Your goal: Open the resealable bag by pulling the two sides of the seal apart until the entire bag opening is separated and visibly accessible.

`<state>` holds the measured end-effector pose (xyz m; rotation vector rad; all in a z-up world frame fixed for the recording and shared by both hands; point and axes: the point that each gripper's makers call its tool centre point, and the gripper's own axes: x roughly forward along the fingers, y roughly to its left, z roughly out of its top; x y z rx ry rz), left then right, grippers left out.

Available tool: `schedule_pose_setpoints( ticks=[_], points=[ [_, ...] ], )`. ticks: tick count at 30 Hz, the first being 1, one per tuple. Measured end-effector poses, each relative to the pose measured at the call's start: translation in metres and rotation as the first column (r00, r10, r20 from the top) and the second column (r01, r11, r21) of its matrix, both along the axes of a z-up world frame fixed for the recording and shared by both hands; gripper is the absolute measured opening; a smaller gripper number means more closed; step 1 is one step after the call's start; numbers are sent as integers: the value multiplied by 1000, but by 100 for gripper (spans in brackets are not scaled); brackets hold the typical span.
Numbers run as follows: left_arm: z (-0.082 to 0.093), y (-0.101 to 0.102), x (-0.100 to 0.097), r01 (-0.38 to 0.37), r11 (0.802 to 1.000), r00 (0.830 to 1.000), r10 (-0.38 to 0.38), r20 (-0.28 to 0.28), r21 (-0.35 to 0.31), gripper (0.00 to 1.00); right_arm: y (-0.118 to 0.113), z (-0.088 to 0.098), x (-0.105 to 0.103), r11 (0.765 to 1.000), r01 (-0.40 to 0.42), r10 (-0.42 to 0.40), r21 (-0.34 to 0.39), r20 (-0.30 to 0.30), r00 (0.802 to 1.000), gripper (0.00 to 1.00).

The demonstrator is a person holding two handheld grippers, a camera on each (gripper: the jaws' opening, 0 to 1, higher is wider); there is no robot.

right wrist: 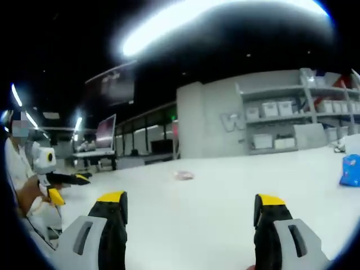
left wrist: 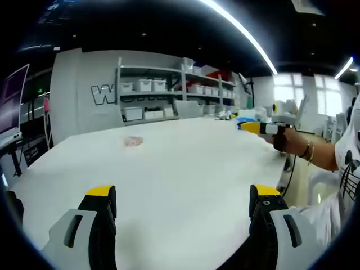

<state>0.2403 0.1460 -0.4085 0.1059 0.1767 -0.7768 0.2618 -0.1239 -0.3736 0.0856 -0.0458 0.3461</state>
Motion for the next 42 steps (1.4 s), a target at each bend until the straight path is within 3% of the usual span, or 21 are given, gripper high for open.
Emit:
schedule_pose_setpoints(
  ticks=[9,17,42],
  points=[
    [0,4,1,-14,1000,1000,14,0,-10,97,-17,4,-17,999,46,-46,4,27,999,94],
    [-3,6,1,-24,1000,1000,24,-2,-9,97,-16,6,-23,999,48,-48,6,44,998,94],
    [-3,10,12,-36,999,999,36,-5,-6,96,-15,12,-18,999,39,-41,38,63,997,94]
  ],
)
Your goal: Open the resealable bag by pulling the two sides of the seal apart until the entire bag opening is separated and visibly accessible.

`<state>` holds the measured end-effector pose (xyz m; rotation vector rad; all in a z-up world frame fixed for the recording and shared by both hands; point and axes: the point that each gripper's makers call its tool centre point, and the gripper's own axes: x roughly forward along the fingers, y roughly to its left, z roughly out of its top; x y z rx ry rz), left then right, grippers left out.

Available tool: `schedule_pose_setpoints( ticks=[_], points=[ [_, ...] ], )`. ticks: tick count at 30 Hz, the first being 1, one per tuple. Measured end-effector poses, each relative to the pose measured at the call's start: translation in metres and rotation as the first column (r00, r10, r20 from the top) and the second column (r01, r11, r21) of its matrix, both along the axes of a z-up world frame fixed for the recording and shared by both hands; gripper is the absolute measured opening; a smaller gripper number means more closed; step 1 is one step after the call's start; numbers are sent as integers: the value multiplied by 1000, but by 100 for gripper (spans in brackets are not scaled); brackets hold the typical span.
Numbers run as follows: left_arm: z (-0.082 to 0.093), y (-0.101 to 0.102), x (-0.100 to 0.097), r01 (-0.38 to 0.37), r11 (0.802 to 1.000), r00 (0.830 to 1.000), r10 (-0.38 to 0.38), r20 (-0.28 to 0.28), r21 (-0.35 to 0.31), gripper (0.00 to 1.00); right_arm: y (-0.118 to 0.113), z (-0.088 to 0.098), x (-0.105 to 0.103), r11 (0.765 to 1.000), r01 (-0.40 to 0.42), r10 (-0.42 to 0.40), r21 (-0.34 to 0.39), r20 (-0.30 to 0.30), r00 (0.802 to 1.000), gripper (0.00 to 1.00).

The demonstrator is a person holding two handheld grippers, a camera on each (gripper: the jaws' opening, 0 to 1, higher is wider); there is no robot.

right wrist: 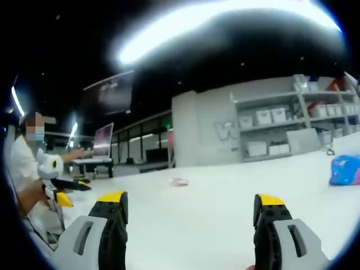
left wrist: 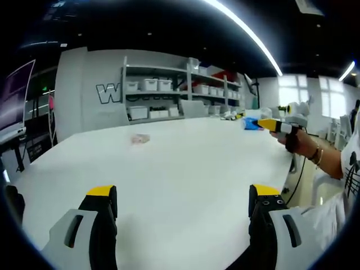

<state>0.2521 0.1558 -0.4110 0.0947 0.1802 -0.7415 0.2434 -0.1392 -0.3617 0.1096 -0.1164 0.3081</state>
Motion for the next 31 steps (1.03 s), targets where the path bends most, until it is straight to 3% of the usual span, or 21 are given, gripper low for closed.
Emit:
schedule_pose_setpoints(
  ticks=[31],
  points=[
    [-3,-6,-5,20,1000,1000,-20,-7,6,96,1,0,-2,1000,-11,11,21,8,1000,93]
  ],
)
